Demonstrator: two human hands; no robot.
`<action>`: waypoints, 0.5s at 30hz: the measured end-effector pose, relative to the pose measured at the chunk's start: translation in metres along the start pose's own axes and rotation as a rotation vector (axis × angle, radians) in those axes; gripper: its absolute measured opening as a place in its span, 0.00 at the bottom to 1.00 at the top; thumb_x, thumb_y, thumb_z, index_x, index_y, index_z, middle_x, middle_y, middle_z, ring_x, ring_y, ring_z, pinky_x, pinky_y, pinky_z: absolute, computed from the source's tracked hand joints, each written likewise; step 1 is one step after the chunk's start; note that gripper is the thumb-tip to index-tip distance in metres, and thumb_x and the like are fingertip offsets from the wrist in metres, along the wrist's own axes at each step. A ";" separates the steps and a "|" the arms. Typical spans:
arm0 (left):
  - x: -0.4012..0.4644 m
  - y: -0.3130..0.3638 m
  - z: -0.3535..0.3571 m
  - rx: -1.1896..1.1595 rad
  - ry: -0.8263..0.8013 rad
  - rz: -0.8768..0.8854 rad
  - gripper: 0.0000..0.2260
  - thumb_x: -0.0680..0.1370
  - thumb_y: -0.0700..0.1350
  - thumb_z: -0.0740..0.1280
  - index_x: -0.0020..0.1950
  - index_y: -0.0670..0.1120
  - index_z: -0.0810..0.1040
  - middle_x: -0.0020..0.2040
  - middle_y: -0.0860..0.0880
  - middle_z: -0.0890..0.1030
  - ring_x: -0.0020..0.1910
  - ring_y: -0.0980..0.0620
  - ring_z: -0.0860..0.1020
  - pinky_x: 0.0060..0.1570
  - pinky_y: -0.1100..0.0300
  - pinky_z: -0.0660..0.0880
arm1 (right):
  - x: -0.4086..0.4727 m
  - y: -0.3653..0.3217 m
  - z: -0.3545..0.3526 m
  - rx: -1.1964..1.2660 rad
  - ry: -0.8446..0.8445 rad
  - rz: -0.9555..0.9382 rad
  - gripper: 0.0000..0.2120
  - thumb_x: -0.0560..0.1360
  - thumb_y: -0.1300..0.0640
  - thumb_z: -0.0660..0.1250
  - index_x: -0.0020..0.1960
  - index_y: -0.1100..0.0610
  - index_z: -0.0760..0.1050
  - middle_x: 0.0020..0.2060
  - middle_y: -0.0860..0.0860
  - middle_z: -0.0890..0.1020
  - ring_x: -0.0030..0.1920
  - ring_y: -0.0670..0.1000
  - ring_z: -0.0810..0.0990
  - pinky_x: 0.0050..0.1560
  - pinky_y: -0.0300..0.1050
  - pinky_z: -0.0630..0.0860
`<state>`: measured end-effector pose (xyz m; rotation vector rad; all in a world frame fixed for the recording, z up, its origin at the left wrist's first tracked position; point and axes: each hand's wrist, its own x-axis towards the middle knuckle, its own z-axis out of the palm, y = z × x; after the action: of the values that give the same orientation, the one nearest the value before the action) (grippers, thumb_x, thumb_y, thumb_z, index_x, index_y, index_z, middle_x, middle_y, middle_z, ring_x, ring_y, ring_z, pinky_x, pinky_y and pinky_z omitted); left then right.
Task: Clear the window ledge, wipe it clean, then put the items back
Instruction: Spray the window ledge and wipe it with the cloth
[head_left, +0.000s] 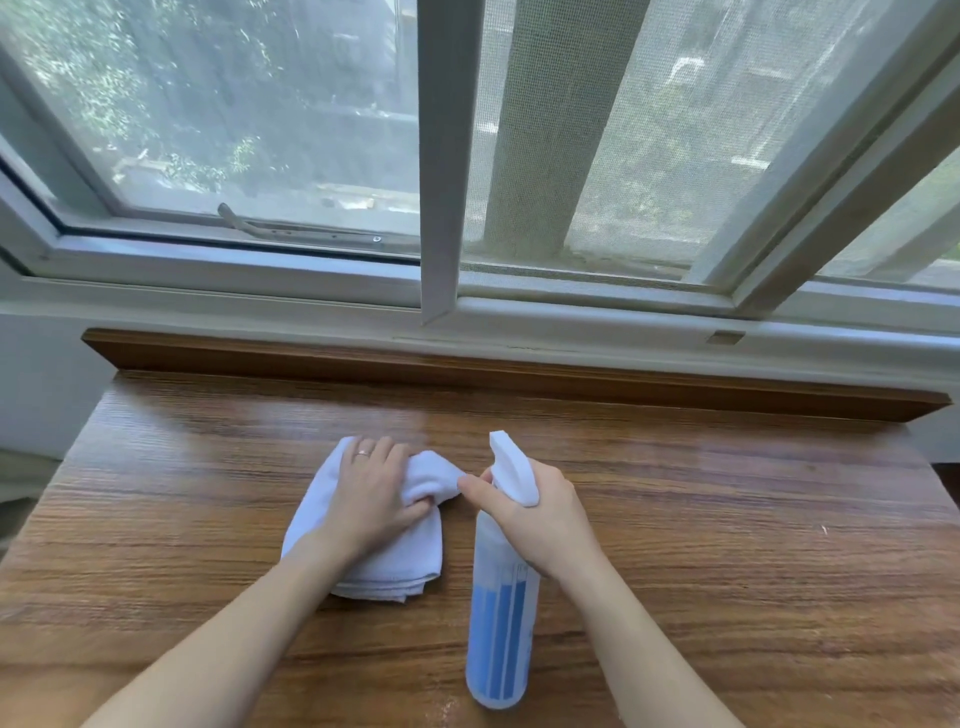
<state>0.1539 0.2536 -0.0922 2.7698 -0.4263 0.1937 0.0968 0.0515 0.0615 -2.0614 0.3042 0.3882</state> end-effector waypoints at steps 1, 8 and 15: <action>0.005 0.000 0.000 0.006 -0.002 -0.008 0.24 0.64 0.61 0.63 0.47 0.43 0.78 0.41 0.46 0.77 0.41 0.41 0.76 0.50 0.51 0.63 | 0.000 0.000 0.000 -0.007 0.001 0.001 0.17 0.70 0.38 0.72 0.40 0.52 0.78 0.30 0.44 0.78 0.33 0.42 0.75 0.37 0.40 0.69; 0.059 -0.006 -0.004 0.050 -0.025 -0.104 0.27 0.63 0.61 0.59 0.49 0.42 0.79 0.42 0.44 0.78 0.42 0.39 0.76 0.51 0.47 0.67 | 0.003 0.002 0.000 -0.005 -0.009 0.003 0.17 0.71 0.38 0.72 0.40 0.52 0.78 0.29 0.41 0.78 0.31 0.40 0.74 0.37 0.39 0.69; 0.088 -0.009 -0.004 0.131 -0.126 -0.205 0.29 0.64 0.63 0.60 0.52 0.42 0.78 0.45 0.41 0.78 0.46 0.38 0.75 0.53 0.43 0.68 | -0.001 0.001 -0.004 -0.016 -0.010 -0.007 0.18 0.71 0.37 0.71 0.40 0.52 0.77 0.29 0.42 0.77 0.31 0.39 0.74 0.37 0.38 0.70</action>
<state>0.2397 0.2394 -0.0756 2.9406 -0.1621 -0.0019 0.0959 0.0473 0.0632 -2.0745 0.2882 0.3980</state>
